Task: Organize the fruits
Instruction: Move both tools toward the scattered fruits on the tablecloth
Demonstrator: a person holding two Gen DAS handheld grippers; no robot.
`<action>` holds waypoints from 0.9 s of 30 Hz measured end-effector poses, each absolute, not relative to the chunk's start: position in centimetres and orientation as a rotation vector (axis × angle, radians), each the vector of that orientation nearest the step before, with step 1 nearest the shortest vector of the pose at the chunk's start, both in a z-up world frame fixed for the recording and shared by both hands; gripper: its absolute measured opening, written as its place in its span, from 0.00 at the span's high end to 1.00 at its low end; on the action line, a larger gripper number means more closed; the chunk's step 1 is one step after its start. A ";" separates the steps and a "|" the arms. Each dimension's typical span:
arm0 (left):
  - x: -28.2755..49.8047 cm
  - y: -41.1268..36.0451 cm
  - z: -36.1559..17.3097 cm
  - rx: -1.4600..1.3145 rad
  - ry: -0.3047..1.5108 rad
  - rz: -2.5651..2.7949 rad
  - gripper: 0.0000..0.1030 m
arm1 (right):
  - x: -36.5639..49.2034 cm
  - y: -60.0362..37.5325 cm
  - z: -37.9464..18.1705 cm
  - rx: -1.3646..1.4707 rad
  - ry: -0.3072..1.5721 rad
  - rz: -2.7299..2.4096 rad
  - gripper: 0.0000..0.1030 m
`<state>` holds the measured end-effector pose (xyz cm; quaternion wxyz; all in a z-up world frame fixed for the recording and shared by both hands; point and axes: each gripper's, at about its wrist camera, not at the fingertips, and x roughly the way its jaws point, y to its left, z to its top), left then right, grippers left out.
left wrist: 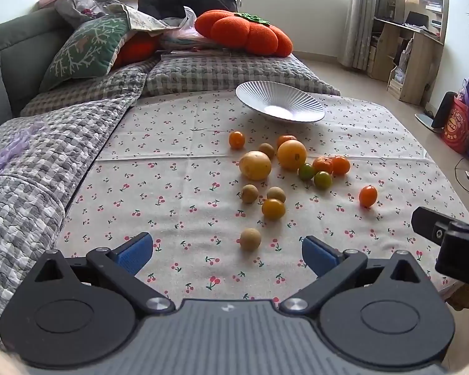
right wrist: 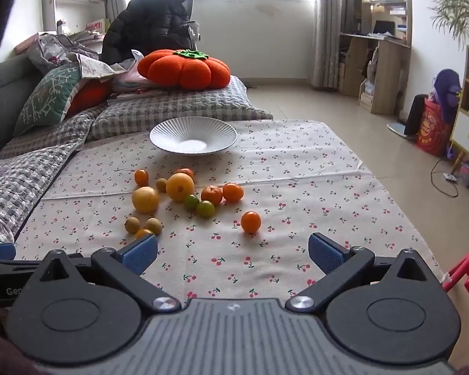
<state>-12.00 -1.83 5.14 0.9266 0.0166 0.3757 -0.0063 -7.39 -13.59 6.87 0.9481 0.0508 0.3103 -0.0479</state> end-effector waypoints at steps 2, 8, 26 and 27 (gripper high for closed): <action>-12.0 -1.8 5.0 0.039 0.768 -0.015 0.12 | -7.2 -13.5 6.6 0.100 0.637 -0.099 0.00; -11.8 -1.6 4.7 0.038 0.775 -0.015 0.12 | -7.1 -13.5 6.7 0.092 0.645 -0.096 0.00; -10.6 -1.8 3.8 0.057 0.793 -0.028 0.12 | -5.9 -12.5 5.8 0.038 0.666 -0.107 0.00; -10.6 -1.8 3.7 0.057 0.796 -0.029 0.12 | -5.8 -12.5 5.7 0.024 0.676 -0.112 0.00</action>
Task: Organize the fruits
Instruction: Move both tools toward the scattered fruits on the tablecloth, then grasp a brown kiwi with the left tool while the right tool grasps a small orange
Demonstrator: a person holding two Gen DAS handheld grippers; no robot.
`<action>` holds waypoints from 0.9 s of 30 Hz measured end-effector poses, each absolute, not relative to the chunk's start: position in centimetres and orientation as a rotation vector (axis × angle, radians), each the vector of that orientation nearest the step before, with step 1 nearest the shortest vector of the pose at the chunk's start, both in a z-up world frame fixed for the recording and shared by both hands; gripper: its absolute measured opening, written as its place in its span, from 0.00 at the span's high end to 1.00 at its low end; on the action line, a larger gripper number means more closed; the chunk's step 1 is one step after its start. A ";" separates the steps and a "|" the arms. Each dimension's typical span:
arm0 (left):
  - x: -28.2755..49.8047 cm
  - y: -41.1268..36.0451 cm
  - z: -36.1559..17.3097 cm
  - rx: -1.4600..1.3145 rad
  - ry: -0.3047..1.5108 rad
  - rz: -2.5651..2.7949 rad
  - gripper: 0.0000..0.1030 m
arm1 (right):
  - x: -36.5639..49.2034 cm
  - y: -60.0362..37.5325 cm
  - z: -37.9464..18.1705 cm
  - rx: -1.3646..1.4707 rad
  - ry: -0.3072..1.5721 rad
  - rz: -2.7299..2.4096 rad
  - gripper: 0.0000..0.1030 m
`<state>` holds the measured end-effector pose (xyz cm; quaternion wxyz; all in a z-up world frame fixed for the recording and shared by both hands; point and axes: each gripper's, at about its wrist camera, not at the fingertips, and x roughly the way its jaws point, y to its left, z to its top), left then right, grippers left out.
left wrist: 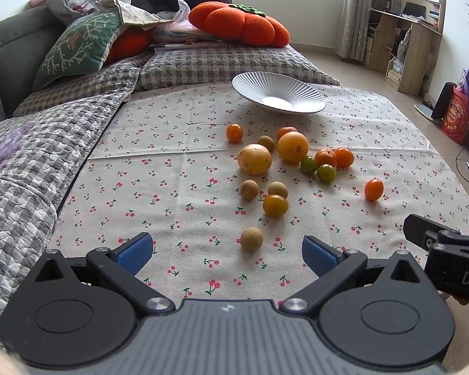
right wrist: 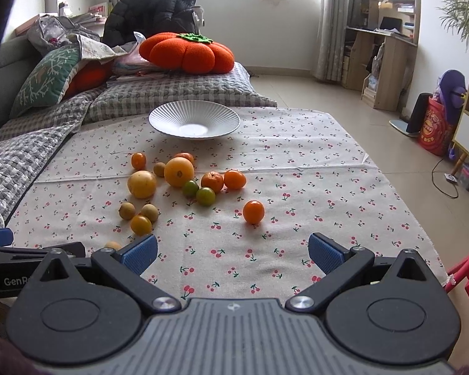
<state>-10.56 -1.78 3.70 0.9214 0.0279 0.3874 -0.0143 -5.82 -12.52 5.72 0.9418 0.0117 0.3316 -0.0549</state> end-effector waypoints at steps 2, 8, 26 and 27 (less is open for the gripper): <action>-10.4 -1.9 3.4 0.059 0.800 -0.032 0.12 | -5.6 -12.5 5.5 0.015 0.680 -0.112 0.00; -9.4 -1.9 2.2 0.052 0.824 -0.038 0.12 | -4.8 -12.6 4.6 0.005 0.672 -0.108 0.00; -4.2 -0.5 -3.6 0.011 0.875 -0.117 0.38 | 2.6 -15.5 -2.0 0.029 0.733 -0.053 0.24; -4.0 -0.7 -3.8 0.008 0.876 -0.128 0.46 | 2.9 -15.5 -2.2 0.021 0.733 -0.059 0.27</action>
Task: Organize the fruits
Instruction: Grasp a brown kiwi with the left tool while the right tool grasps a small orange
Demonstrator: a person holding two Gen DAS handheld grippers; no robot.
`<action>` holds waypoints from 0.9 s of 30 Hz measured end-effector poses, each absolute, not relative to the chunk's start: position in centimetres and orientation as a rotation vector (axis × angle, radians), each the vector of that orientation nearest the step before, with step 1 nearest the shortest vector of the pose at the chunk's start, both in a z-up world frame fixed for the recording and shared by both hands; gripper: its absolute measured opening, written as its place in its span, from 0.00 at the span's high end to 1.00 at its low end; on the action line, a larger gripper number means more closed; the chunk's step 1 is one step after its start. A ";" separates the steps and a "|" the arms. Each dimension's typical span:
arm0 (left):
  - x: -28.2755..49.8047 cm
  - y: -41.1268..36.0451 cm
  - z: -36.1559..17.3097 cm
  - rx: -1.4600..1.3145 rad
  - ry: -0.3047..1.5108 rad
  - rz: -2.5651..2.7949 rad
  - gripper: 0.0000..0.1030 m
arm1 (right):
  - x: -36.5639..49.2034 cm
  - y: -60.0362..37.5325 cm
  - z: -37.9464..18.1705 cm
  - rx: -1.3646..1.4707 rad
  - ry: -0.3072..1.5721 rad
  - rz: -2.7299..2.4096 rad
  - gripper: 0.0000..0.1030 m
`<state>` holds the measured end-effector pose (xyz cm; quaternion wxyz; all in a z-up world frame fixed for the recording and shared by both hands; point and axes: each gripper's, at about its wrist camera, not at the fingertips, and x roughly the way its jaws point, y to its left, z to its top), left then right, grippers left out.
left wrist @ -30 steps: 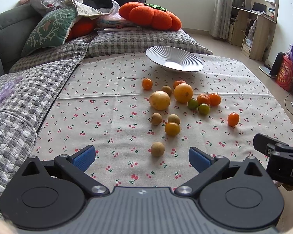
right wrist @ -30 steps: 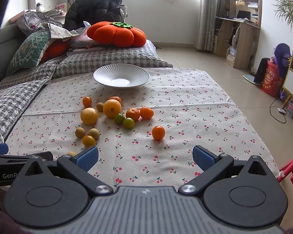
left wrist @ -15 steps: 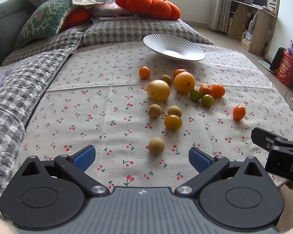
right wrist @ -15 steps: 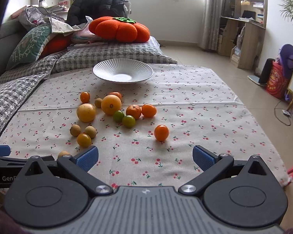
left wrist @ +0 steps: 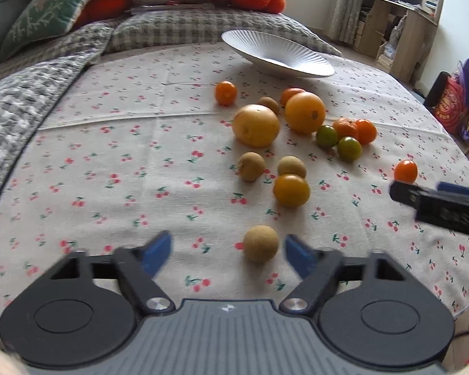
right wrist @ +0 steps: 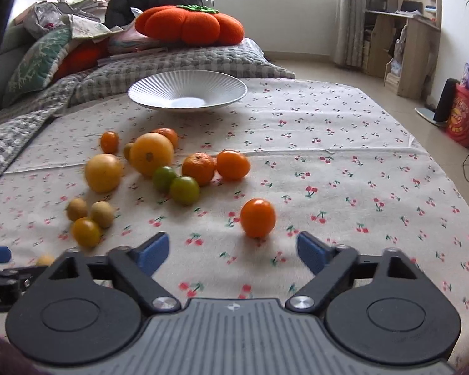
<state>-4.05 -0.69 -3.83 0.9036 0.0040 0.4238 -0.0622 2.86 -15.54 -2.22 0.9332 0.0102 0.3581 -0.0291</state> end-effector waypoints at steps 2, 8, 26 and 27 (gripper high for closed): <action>-3.9 -1.0 -4.3 0.005 0.872 -0.161 0.57 | 3.3 -15.6 -2.7 0.012 0.750 -0.064 0.37; -4.4 -2.3 -4.8 0.084 0.809 -0.197 0.76 | 4.6 -15.9 -3.3 0.009 0.744 -0.083 0.46; -3.7 -2.1 -3.3 0.093 0.746 -0.240 0.93 | 5.8 -18.0 -2.7 0.097 0.689 -0.105 0.74; -3.3 -1.9 -3.0 0.083 0.745 -0.246 0.93 | 6.0 -18.0 -2.5 0.106 0.692 -0.094 0.74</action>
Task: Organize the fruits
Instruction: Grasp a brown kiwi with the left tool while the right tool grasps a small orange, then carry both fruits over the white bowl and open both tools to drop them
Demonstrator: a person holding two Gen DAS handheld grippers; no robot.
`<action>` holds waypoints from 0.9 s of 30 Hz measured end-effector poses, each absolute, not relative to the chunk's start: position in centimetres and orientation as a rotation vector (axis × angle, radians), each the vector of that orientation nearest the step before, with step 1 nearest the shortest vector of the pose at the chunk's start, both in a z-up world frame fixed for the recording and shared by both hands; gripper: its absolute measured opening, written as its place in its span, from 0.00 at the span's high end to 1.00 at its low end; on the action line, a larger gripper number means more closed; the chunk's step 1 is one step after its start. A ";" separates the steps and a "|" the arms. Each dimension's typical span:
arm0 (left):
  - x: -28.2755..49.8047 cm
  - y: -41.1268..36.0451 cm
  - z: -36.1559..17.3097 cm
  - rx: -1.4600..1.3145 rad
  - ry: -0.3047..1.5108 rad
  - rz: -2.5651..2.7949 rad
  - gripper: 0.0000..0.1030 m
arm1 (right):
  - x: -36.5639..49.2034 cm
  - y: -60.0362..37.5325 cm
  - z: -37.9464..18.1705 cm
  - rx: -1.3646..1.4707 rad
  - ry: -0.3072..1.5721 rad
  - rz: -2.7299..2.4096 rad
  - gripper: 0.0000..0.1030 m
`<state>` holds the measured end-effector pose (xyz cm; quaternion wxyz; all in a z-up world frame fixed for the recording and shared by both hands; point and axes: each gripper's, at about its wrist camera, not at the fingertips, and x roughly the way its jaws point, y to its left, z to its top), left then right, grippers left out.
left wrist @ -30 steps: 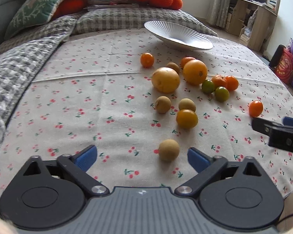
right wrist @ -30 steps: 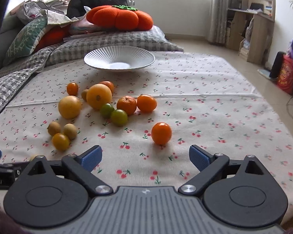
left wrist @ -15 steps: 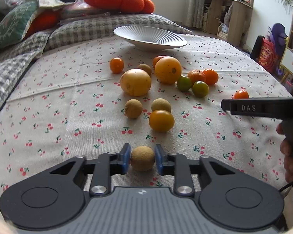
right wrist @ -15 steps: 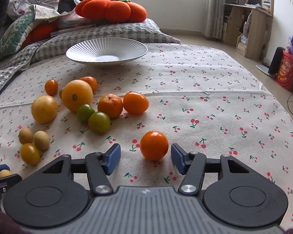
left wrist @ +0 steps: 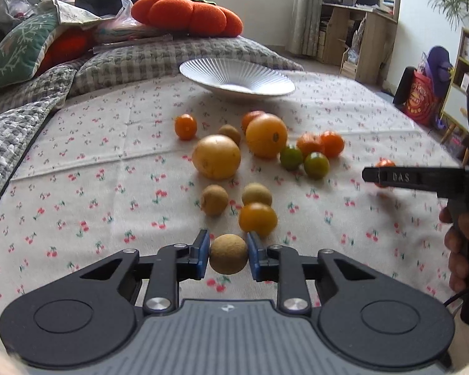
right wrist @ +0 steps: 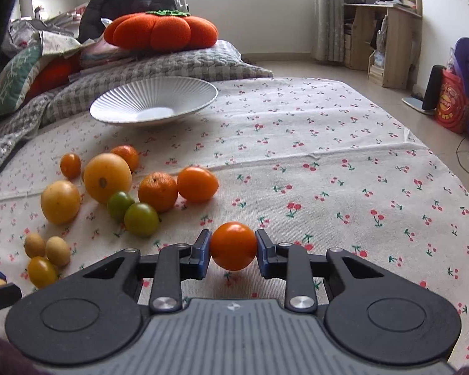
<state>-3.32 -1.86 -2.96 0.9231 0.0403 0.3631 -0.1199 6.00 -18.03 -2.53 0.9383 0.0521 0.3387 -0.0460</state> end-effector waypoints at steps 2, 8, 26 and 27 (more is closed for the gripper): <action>-2.3 -1.5 -2.2 0.070 0.736 -0.249 0.93 | 6.7 -18.2 -1.8 0.117 0.687 -0.075 0.74; 3.5 -1.2 1.8 0.027 0.675 -0.270 0.93 | 11.5 -18.5 1.1 0.143 0.666 -0.008 0.74; 22.5 -6.6 -0.2 0.001 0.733 -0.414 0.93 | 30.0 -18.1 -1.2 0.311 0.824 0.204 0.74; 22.6 -6.8 -0.4 0.033 0.728 -0.411 0.93 | 30.1 -17.9 -1.3 0.304 0.831 0.206 0.74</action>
